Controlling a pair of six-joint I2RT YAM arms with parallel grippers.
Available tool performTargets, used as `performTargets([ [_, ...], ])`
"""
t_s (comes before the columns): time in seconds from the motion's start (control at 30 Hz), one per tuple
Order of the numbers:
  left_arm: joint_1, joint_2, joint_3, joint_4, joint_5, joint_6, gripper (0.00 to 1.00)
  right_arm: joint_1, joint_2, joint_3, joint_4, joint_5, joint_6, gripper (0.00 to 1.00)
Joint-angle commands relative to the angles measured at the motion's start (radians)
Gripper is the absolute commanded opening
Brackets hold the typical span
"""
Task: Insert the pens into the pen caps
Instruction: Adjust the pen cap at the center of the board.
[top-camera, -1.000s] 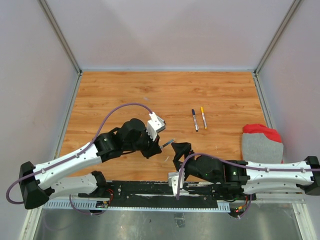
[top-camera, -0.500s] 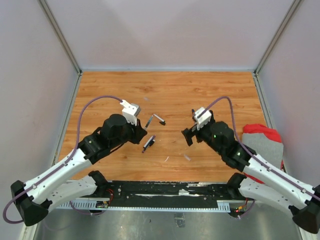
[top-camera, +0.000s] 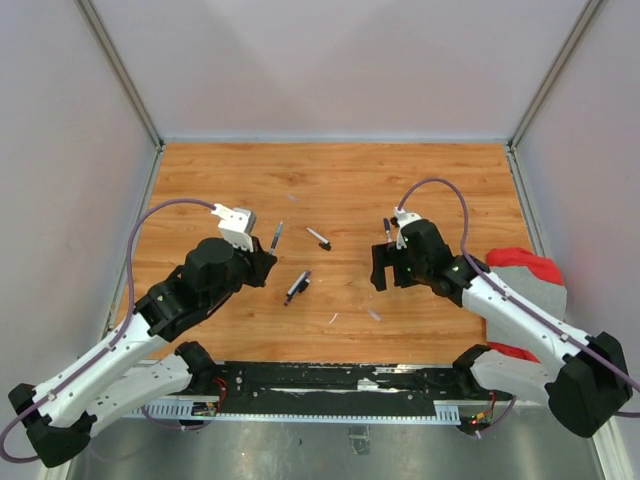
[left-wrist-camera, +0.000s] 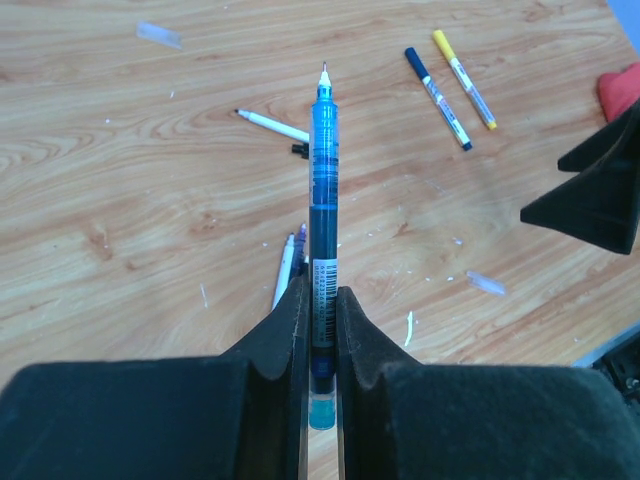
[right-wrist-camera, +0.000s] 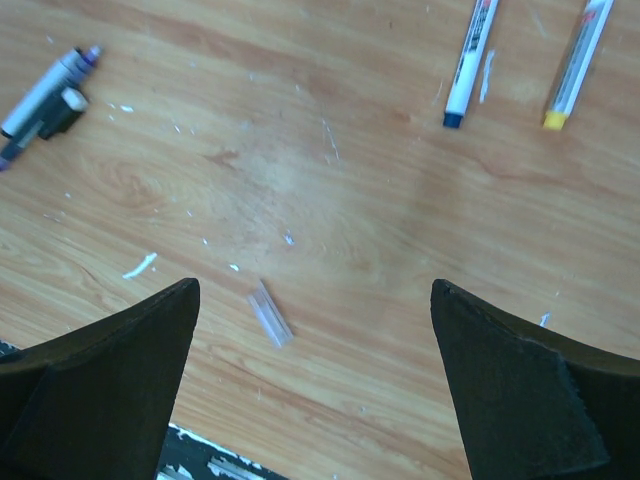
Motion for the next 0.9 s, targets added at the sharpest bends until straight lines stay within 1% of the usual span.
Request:
performTargets([
  [0.0, 0.006, -0.008, -0.013, -0.003, -0.056, -0.014, 0.01, -0.013, 0.071, 0.06, -0.163, 0.003, 0.015, 0.98],
  [0.07, 0.006, -0.011, -0.017, -0.001, -0.059, -0.017, 0.01, -0.012, 0.114, 0.076, -0.206, -0.028, -0.014, 0.99],
  [0.1, 0.006, -0.012, -0.018, 0.0, -0.06, -0.017, 0.0, -0.011, 0.13, 0.08, -0.228, -0.03, -0.02, 0.97],
  [0.17, 0.006, -0.01, -0.02, 0.0, -0.063, -0.019, 0.0, -0.009, 0.172, 0.09, -0.275, 0.005, -0.004, 0.92],
  [0.23, 0.006, -0.006, -0.018, -0.001, -0.065, -0.019, 0.0, 0.003, 0.195, 0.09, -0.304, 0.039, 0.022, 0.91],
  [0.33, 0.006, -0.001, -0.02, 0.0, -0.067, -0.019, 0.0, 0.053, 0.212, 0.074, -0.286, 0.053, 0.036, 0.92],
  [0.5, 0.006, -0.002, -0.02, -0.002, -0.073, -0.022, 0.0, 0.134, 0.243, 0.093, -0.252, 0.044, -0.048, 0.91],
  [0.67, 0.006, -0.011, -0.023, -0.01, -0.108, -0.036, 0.0, 0.16, 0.192, 0.083, -0.162, 0.029, -0.093, 0.92],
  [0.73, 0.006, -0.014, -0.024, -0.01, -0.116, -0.04, 0.0, 0.158, 0.138, 0.064, -0.104, 0.055, -0.088, 0.94],
  [0.8, 0.006, -0.018, -0.031, -0.008, -0.127, -0.052, 0.0, 0.157, 0.06, 0.024, -0.034, 0.096, -0.087, 0.99],
  [0.87, 0.006, -0.019, -0.039, -0.005, -0.126, -0.055, 0.0, 0.156, -0.001, -0.01, 0.016, 0.144, -0.087, 0.98],
])
